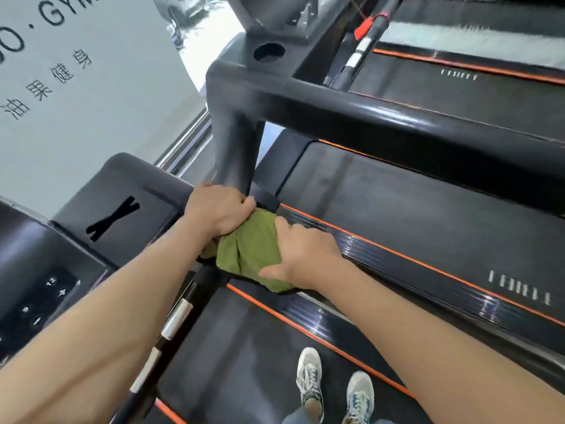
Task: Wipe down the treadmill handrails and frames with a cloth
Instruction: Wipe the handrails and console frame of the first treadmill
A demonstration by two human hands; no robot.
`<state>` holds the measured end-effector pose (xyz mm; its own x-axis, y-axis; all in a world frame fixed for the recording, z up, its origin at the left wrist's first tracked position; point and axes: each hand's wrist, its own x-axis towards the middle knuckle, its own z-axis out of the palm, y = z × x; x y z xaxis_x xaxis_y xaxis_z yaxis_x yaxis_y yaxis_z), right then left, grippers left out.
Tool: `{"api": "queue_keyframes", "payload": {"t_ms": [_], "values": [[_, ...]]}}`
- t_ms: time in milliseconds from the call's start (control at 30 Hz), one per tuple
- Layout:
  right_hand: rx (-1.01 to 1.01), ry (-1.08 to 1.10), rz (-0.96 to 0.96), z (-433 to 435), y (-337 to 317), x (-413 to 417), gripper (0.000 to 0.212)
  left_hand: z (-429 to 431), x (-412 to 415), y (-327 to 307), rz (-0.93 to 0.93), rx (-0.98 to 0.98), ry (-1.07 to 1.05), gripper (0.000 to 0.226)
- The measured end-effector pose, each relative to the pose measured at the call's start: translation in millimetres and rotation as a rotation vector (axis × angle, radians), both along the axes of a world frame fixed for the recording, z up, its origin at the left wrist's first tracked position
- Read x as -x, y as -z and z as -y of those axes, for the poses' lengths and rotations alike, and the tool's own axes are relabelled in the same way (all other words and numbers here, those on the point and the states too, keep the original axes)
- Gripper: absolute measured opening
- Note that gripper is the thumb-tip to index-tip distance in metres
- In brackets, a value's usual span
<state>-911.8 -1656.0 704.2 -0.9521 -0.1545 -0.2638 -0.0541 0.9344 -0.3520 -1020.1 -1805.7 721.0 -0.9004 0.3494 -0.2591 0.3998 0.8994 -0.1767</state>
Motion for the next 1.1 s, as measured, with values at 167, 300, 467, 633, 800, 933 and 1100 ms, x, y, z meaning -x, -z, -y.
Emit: {"api": "queue_keyframes", "payload": {"t_ms": [167, 300, 467, 633, 800, 933, 1100], "values": [[-0.054, 0.022, 0.022, -61, 2, -57, 0.077, -84, -82, 2, 0.003, -0.007, 0.239, 0.056], [0.084, 0.075, 0.329, -138, -9, -105, 0.06, -154, -116, 10, 0.262, 0.022, 0.263, 0.062], [0.43, 0.188, 0.64, -230, -9, -171, 0.021, -261, -180, 16, 0.578, 0.056, 0.352, 0.067], [0.333, 0.288, 0.444, -265, 1, -234, 0.052, -294, -248, 21, 0.294, -0.056, 0.51, 0.064], [0.392, 0.508, -0.154, -234, 49, -281, 0.085, -255, -278, 32, -0.018, -0.306, 0.744, 0.059], [0.063, 0.355, -0.339, -225, 55, -280, 0.103, -216, -275, 36, -0.075, -0.303, 0.839, 0.085], [-0.303, 0.274, -0.357, -178, 39, -229, 0.089, -140, -207, 33, -0.133, -0.133, 0.595, 0.106]]}}
